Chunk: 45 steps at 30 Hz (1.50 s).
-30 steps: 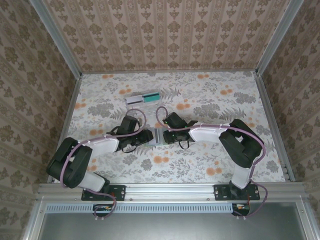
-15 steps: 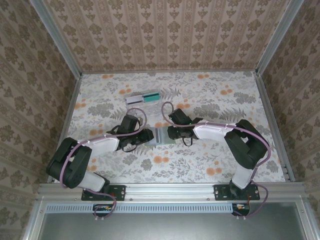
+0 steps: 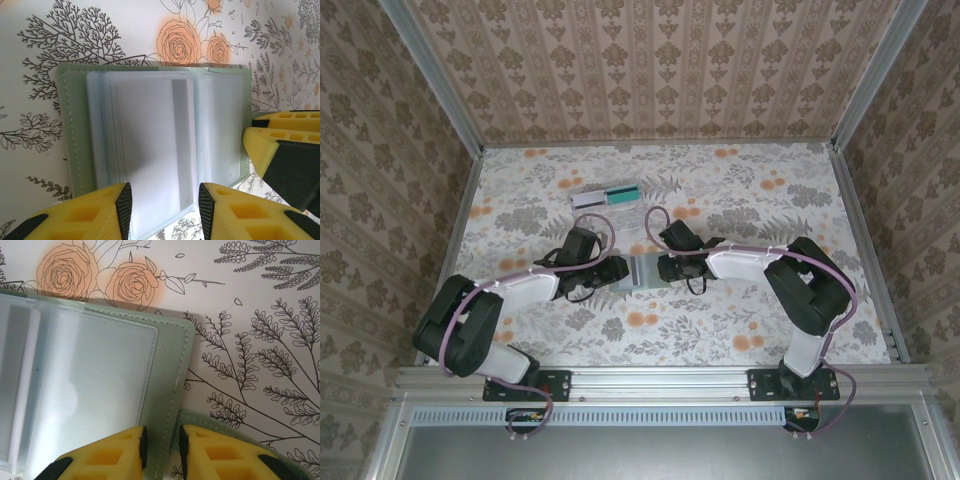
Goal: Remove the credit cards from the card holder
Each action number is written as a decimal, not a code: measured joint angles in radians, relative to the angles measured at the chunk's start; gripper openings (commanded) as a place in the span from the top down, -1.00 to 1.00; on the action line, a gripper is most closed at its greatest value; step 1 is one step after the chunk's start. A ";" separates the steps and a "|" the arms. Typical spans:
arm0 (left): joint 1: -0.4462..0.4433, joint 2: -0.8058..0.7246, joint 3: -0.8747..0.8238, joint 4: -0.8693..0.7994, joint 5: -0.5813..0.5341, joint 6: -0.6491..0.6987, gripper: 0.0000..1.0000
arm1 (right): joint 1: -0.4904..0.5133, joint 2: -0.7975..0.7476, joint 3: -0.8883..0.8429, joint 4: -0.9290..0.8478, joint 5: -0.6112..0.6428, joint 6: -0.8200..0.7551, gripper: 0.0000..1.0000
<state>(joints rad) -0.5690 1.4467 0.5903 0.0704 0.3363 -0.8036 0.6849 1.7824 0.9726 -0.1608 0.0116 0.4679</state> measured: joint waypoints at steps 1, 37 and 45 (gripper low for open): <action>0.000 0.003 0.000 0.000 0.000 0.000 0.14 | 0.000 0.000 0.000 0.000 0.000 0.001 0.44; -0.085 0.037 0.072 0.041 0.050 0.014 0.11 | -0.002 0.000 -0.002 0.003 -0.016 0.004 0.43; -0.118 0.033 0.107 0.041 0.063 0.024 0.12 | -0.008 -0.003 -0.009 0.012 -0.015 0.009 0.40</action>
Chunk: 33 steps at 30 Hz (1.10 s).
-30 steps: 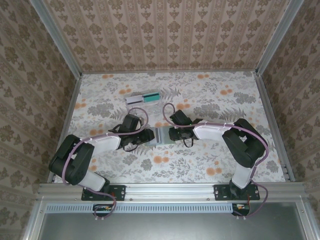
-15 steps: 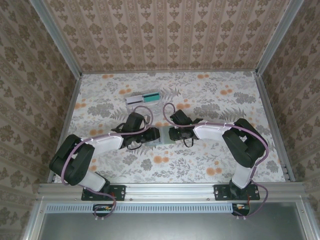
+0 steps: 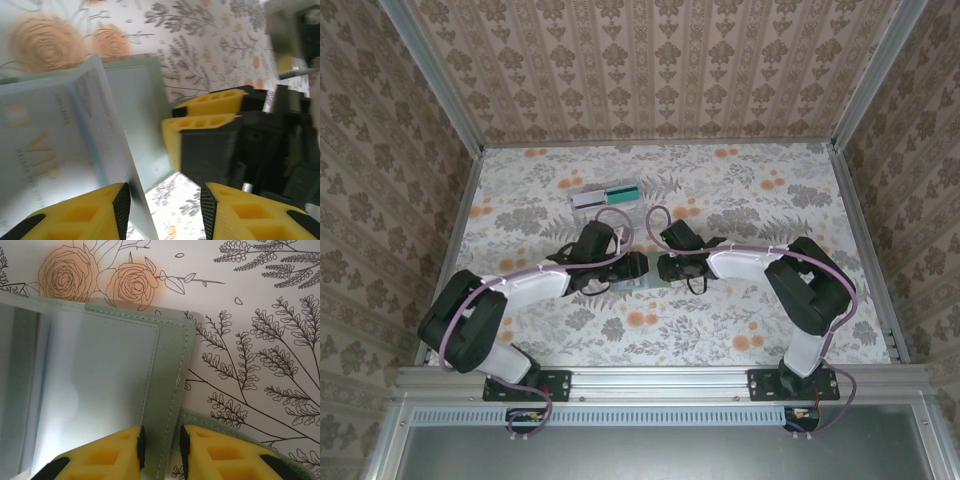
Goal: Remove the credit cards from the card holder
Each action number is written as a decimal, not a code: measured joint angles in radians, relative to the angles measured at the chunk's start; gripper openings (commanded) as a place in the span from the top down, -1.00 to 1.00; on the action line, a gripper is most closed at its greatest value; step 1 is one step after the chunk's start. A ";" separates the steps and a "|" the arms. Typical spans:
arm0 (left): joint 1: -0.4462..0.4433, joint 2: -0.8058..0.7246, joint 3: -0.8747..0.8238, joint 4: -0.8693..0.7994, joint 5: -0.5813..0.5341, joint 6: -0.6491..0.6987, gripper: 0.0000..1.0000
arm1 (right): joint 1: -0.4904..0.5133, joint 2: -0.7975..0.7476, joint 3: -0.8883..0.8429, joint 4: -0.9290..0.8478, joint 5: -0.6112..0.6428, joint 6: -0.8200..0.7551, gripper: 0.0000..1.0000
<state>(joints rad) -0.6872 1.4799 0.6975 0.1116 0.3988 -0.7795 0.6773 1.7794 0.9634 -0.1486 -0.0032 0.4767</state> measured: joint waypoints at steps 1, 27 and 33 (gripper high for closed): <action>-0.006 0.005 0.012 0.004 0.003 0.002 0.12 | -0.003 -0.004 -0.008 0.008 0.000 0.002 0.39; 0.014 0.090 0.016 0.039 -0.022 -0.055 0.49 | -0.048 -0.062 -0.008 0.014 -0.013 0.002 0.76; 0.014 0.133 0.016 0.048 -0.025 -0.091 0.52 | -0.044 -0.016 -0.007 0.010 -0.036 -0.003 0.79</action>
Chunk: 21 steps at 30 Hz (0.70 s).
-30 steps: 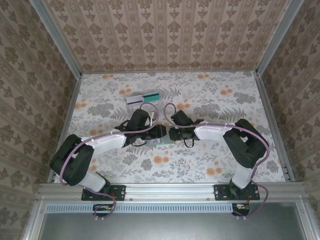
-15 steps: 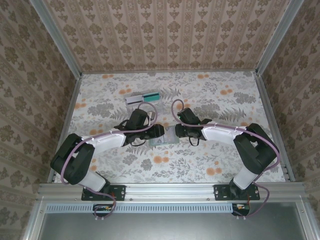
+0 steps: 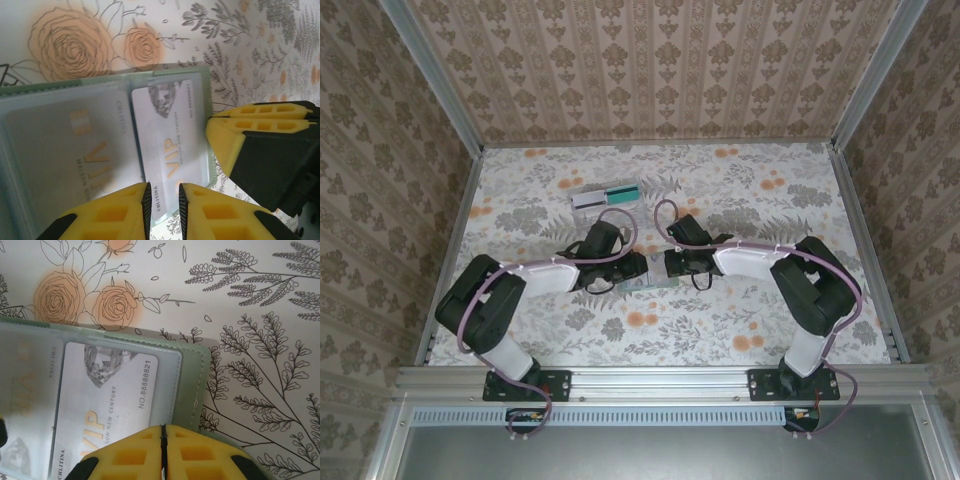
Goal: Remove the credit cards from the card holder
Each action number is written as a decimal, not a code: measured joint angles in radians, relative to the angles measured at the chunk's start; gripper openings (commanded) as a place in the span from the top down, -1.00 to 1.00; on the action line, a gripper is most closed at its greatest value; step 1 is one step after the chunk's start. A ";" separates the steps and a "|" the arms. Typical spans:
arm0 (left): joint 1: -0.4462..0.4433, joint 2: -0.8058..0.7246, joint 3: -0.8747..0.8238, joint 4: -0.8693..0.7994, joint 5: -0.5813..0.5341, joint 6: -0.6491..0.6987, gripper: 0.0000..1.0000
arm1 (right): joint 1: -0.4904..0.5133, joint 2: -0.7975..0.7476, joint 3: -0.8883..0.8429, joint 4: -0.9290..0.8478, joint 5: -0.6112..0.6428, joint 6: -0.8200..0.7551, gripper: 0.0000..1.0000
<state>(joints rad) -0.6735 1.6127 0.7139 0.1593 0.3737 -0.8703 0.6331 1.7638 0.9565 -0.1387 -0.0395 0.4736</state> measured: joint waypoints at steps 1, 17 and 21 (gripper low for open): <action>0.000 0.007 0.000 0.000 0.000 -0.004 0.52 | 0.000 0.005 0.000 0.000 -0.003 -0.002 0.79; -0.017 0.029 0.025 -0.037 -0.011 -0.020 0.48 | 0.034 0.008 0.007 -0.010 0.000 -0.011 0.81; -0.026 0.029 0.050 -0.066 -0.023 -0.019 0.48 | 0.046 0.004 0.014 -0.027 0.002 -0.026 0.82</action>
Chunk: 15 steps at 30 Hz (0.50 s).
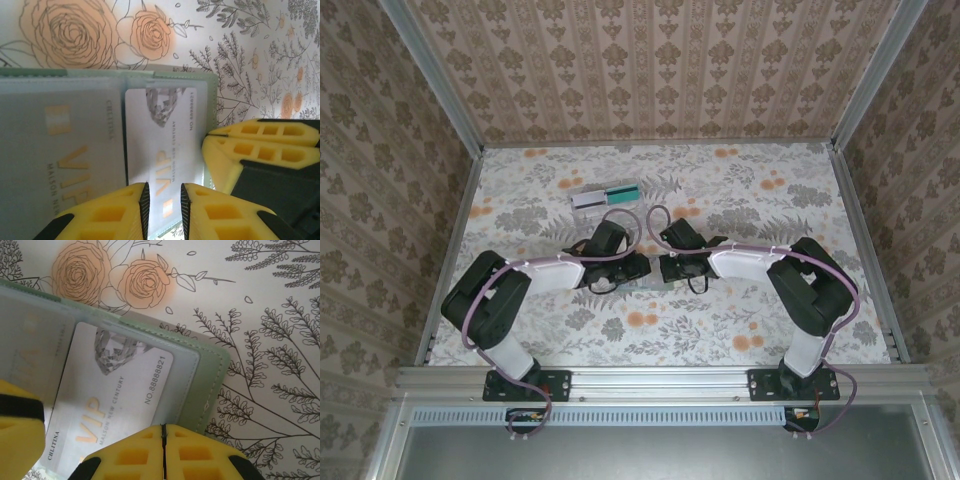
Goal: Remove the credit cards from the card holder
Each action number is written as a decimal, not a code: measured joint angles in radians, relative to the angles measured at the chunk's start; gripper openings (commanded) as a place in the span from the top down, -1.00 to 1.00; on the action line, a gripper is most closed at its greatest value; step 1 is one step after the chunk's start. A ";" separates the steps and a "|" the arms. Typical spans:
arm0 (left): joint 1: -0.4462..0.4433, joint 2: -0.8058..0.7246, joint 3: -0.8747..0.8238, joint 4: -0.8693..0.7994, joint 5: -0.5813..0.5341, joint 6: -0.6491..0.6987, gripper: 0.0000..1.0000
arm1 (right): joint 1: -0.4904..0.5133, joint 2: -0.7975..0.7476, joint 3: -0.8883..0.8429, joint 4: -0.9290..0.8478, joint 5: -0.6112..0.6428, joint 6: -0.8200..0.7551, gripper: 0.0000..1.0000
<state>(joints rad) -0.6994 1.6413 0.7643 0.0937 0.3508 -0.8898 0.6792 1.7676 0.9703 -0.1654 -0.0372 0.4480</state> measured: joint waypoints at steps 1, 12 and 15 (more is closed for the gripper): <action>0.000 0.000 0.002 -0.001 -0.004 0.000 0.48 | 0.001 -0.001 0.002 -0.002 0.000 -0.001 0.83; 0.008 0.000 0.002 -0.022 -0.015 0.000 0.48 | 0.018 -0.001 0.014 -0.003 0.000 -0.004 0.89; 0.012 0.004 0.001 -0.030 -0.019 0.000 0.48 | 0.018 0.001 0.015 -0.003 0.000 -0.004 0.89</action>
<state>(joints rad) -0.6872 1.6451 0.7654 0.0639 0.3321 -0.8902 0.6968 1.7687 0.9852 -0.1680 -0.0376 0.4442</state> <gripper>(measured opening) 0.259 0.068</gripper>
